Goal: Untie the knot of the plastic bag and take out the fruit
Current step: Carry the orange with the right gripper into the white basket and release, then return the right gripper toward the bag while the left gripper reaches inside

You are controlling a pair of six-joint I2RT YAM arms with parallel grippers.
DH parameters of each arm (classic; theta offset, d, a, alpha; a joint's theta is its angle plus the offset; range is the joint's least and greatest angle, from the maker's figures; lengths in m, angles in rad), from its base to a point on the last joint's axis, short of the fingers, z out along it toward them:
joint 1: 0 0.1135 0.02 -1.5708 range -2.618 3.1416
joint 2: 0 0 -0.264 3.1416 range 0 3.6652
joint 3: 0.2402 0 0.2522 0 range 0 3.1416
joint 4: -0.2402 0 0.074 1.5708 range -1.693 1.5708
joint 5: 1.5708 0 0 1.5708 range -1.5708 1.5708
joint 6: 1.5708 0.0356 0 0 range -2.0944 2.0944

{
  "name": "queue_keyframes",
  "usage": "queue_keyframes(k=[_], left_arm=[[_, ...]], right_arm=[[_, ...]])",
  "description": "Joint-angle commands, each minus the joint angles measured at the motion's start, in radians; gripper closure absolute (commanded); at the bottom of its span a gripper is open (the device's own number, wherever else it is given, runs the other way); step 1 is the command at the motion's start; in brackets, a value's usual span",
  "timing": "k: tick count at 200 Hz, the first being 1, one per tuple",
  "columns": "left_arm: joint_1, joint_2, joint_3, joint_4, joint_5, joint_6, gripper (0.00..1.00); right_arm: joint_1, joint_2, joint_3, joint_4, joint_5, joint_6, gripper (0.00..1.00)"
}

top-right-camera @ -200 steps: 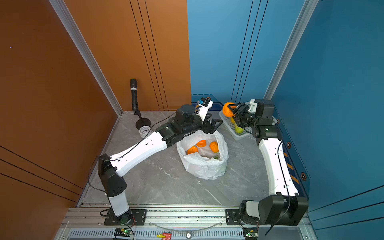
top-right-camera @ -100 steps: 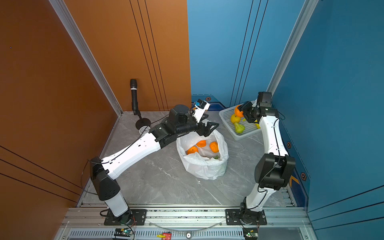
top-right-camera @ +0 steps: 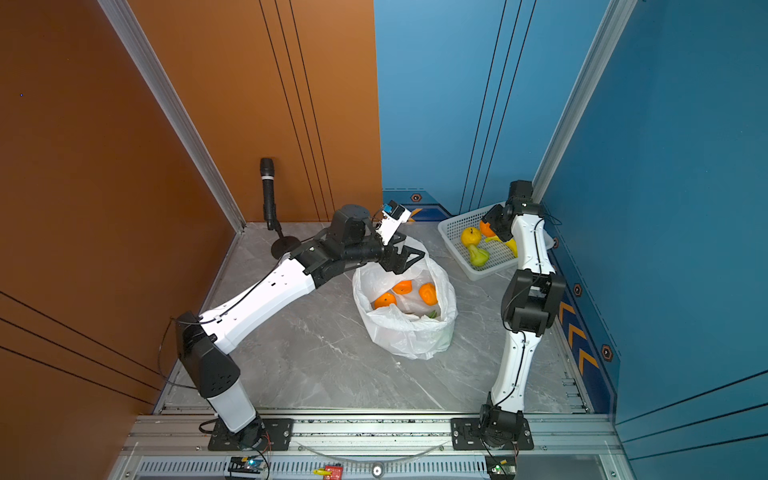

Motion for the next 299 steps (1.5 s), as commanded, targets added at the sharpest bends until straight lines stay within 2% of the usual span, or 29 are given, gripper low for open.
queue_keyframes(k=[1, 34, 37, 53, 101, 118, 143, 170, 204, 267, 271, 299], left_arm=[[0.015, -0.021, 0.017, -0.045, 0.035, 0.019, 0.15], [0.027, -0.029, 0.009, -0.060, 0.028, 0.017, 0.15], [0.027, -0.030, 0.009, -0.061, 0.028, 0.017, 0.11], [0.028, -0.029, 0.014, -0.066, 0.024, 0.017, 0.10], [0.031, -0.017, 0.025, -0.071, 0.020, 0.008, 0.10], [0.032, -0.012, 0.025, -0.071, 0.024, 0.000, 0.10], [0.027, -0.001, 0.025, -0.077, 0.027, -0.003, 0.10], [0.018, 0.007, 0.021, -0.082, -0.003, -0.014, 0.10], [-0.005, 0.010, 0.005, -0.082, -0.077, -0.026, 0.11], [-0.071, 0.014, -0.038, -0.078, -0.107, 0.034, 0.13], [-0.072, 0.014, -0.042, -0.078, -0.111, 0.035, 0.17], [-0.079, 0.026, -0.072, -0.067, -0.120, 0.038, 0.23]], right_arm=[[-0.014, 0.064, 0.091, -0.061, 0.061, -0.025, 0.38], [-0.027, 0.169, 0.176, -0.059, 0.074, -0.024, 0.38], [-0.029, 0.176, 0.183, -0.058, 0.070, -0.023, 0.38], [-0.037, 0.224, 0.219, -0.057, 0.056, -0.009, 0.38], [-0.055, 0.294, 0.233, -0.045, 0.034, 0.009, 0.37], [-0.059, 0.298, 0.233, -0.046, 0.021, 0.009, 0.32], [-0.062, 0.280, 0.234, -0.053, -0.005, 0.003, 0.17], [-0.068, 0.238, 0.232, -0.079, -0.028, -0.018, 0.11], [-0.070, 0.158, 0.224, -0.134, -0.035, -0.055, 0.07], [-0.075, -0.128, 0.102, -0.167, -0.074, -0.137, 0.04], [-0.076, -0.148, 0.095, -0.170, -0.079, -0.143, 0.05], [-0.074, -0.312, 0.012, -0.186, -0.118, -0.166, 0.04]])
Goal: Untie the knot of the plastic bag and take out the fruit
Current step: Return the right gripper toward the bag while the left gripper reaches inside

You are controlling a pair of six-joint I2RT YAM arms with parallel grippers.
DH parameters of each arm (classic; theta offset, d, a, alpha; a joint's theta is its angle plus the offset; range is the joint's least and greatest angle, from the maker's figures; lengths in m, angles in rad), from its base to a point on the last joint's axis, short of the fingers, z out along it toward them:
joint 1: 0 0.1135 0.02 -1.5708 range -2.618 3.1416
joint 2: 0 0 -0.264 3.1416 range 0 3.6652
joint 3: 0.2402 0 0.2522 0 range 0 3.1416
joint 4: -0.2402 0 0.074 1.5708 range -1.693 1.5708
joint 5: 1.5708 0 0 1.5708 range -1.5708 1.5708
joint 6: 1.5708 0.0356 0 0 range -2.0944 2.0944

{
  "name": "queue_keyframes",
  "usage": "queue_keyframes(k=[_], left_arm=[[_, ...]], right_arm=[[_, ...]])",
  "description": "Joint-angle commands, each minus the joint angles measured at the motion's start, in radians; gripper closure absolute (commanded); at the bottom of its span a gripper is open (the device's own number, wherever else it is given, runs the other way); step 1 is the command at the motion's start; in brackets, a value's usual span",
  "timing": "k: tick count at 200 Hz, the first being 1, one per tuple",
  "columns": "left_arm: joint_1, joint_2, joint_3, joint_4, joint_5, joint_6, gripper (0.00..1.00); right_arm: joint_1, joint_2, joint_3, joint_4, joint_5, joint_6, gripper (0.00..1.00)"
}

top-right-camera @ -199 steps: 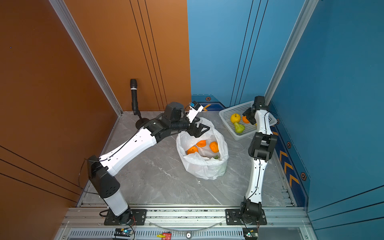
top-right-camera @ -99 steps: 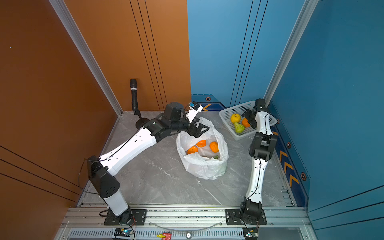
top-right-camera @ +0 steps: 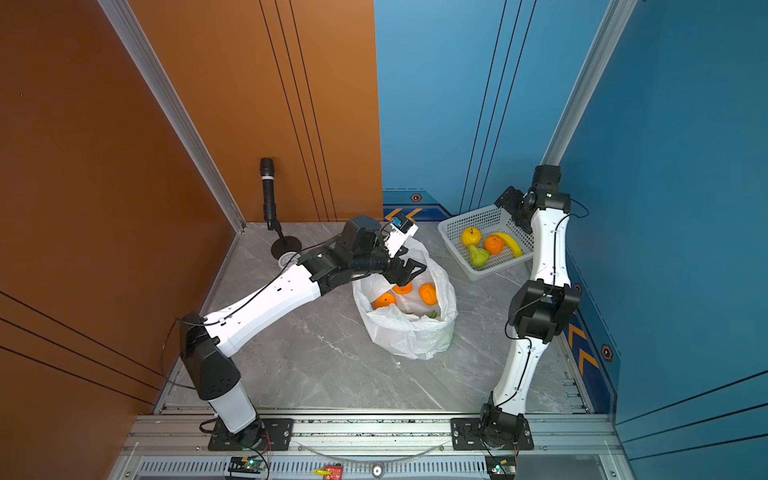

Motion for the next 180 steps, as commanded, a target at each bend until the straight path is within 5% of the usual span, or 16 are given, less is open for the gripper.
queue_keyframes(k=[1, 108, 151, 180], left_arm=[[-0.007, 0.026, -0.029, -0.004, -0.023, 0.024, 0.23], [-0.014, 0.164, -0.034, -0.015, -0.060, 0.056, 0.31], [-0.004, 0.242, 0.018, -0.007, -0.052, 0.008, 0.32], [-0.009, 0.306, 0.060, 0.002, -0.054, -0.003, 0.32]], right_arm=[[-0.004, -0.124, -0.074, -0.061, -0.051, -0.050, 0.04], [0.232, -0.793, -0.898, 0.067, -0.014, 0.065, 0.04], [0.394, -0.824, -1.103, 0.103, -0.006, 0.167, 0.04], [0.470, -0.771, -1.190, 0.103, 0.123, 0.155, 0.10]])
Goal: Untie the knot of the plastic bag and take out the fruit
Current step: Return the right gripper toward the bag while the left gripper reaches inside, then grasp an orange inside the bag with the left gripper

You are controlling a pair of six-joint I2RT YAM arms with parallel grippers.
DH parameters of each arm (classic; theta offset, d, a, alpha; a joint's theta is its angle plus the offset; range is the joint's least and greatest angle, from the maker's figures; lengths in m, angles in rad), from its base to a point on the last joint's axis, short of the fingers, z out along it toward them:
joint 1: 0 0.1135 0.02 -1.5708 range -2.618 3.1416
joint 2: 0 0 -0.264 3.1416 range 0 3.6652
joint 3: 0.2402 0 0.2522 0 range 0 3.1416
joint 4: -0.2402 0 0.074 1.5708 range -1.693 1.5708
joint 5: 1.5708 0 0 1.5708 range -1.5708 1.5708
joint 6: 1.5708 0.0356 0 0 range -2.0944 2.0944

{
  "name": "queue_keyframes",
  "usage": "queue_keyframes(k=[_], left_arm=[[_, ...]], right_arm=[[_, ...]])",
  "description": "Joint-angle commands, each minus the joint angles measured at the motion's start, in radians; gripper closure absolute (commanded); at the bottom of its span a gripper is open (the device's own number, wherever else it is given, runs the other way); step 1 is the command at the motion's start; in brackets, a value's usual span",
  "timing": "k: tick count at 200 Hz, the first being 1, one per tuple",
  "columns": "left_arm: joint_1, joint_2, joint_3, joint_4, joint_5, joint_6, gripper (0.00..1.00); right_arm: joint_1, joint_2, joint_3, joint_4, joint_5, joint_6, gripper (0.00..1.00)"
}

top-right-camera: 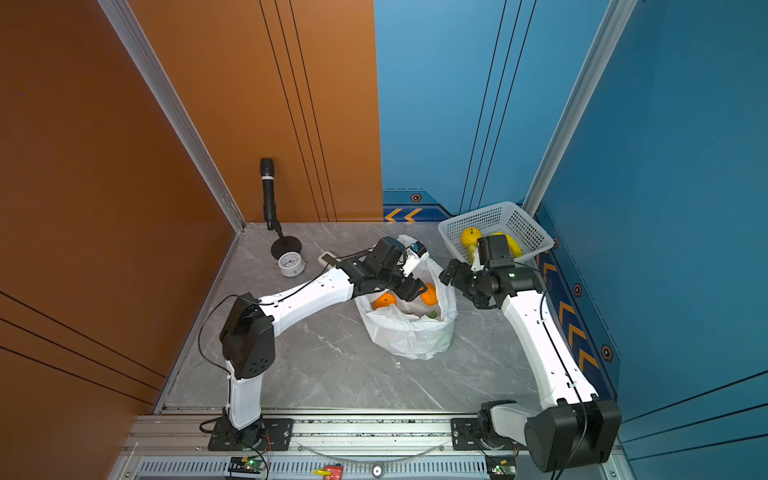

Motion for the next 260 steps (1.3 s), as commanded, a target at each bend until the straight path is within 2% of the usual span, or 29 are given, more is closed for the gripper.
queue_keyframes(k=[1, 60, 152, 157, 176, 204, 208, 231, 260], left_arm=[[-0.001, 0.051, 0.052, 0.001, -0.007, -0.017, 0.32], [-0.013, 0.176, 0.118, 0.019, -0.099, -0.002, 0.30], [-0.016, 0.331, 0.234, 0.021, -0.063, -0.014, 0.15], [-0.015, 0.337, 0.240, 0.021, -0.060, -0.018, 0.10], [-0.016, 0.364, 0.261, 0.021, -0.061, -0.037, 0.09], [-0.016, 0.389, 0.271, 0.018, -0.060, -0.060, 0.13], [-0.017, 0.389, 0.272, 0.018, -0.059, -0.062, 0.18], [-0.015, 0.384, 0.265, 0.012, -0.060, -0.070, 0.29], [-0.017, 0.347, 0.245, 0.009, -0.035, -0.064, 0.38]], right_arm=[[0.040, 0.042, -0.059, 0.018, 0.127, 0.025, 0.11], [0.051, 0.080, -0.163, 0.005, 0.170, -0.033, 0.30], [0.062, 0.043, -0.202, 0.006, 0.186, -0.025, 0.29], [0.062, 0.045, -0.199, 0.007, 0.186, -0.024, 0.29], [0.063, 0.047, -0.191, 0.006, 0.183, -0.023, 0.28], [0.063, 0.059, -0.172, 0.006, 0.180, -0.024, 0.28], [0.063, 0.059, -0.168, 0.006, 0.180, -0.024, 0.28], [0.063, 0.063, -0.152, 0.004, 0.180, -0.024, 0.28], [0.062, 0.056, -0.140, 0.004, 0.186, -0.018, 0.27]])
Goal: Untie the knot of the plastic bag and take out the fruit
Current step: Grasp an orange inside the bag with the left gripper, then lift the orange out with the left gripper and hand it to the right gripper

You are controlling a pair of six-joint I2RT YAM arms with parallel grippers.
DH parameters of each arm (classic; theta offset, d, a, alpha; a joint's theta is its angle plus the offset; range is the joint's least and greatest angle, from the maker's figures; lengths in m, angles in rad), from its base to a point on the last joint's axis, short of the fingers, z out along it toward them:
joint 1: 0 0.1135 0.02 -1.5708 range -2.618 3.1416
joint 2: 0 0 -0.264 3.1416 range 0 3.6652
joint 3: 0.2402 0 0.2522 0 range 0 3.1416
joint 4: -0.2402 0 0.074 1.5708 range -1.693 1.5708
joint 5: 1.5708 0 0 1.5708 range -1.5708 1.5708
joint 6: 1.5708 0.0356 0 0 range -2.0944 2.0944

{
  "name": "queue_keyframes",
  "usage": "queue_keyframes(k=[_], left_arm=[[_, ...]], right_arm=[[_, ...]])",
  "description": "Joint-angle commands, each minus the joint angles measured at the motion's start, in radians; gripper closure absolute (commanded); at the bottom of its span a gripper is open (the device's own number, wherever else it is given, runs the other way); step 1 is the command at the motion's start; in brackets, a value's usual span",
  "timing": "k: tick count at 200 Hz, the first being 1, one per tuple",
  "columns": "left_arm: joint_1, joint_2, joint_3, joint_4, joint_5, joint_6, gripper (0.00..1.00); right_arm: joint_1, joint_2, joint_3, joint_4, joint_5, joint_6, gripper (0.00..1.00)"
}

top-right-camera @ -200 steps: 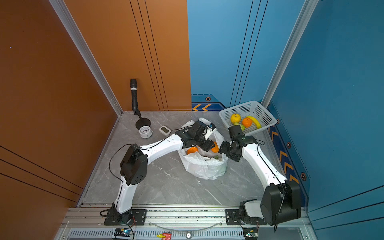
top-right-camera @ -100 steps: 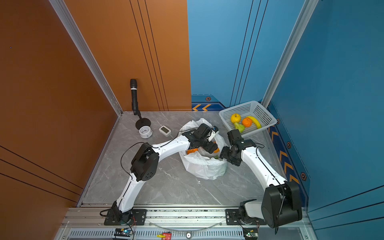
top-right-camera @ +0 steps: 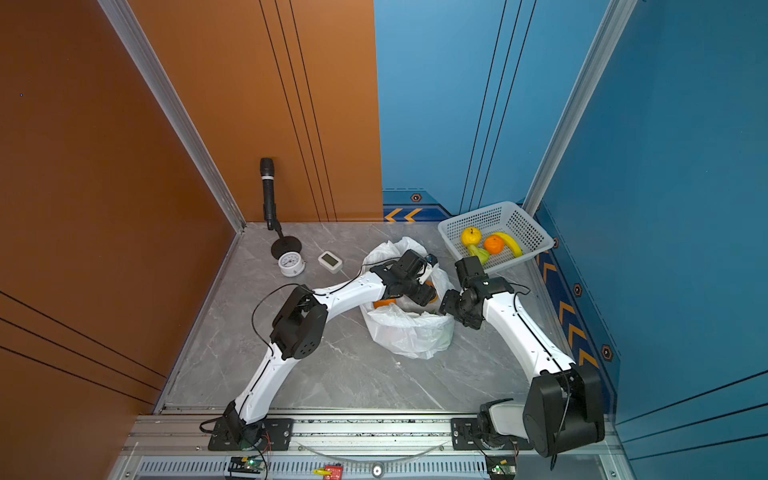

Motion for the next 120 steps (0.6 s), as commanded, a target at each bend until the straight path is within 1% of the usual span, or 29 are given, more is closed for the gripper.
queue_keyframes(k=[1, 39, 67, 99, 120], left_arm=[[-0.009, -0.024, 0.002, -0.006, 0.032, 0.000, 0.38], [-0.011, -0.113, -0.075, 0.003, 0.037, 0.003, 0.44], [-0.011, -0.191, -0.155, 0.041, 0.029, -0.001, 0.45], [-0.011, -0.270, -0.223, 0.058, 0.041, 0.012, 0.45], [-0.011, -0.323, -0.268, 0.073, 0.042, 0.020, 0.45]], right_arm=[[0.006, -0.006, 0.030, -0.005, 0.023, -0.007, 0.27], [-0.003, -0.009, 0.034, 0.001, 0.026, 0.002, 0.27], [-0.010, -0.003, 0.029, 0.006, 0.025, 0.010, 0.27], [-0.021, -0.001, 0.043, 0.010, -0.016, 0.015, 0.27], [-0.033, -0.013, 0.069, 0.011, -0.054, 0.030, 0.24]])
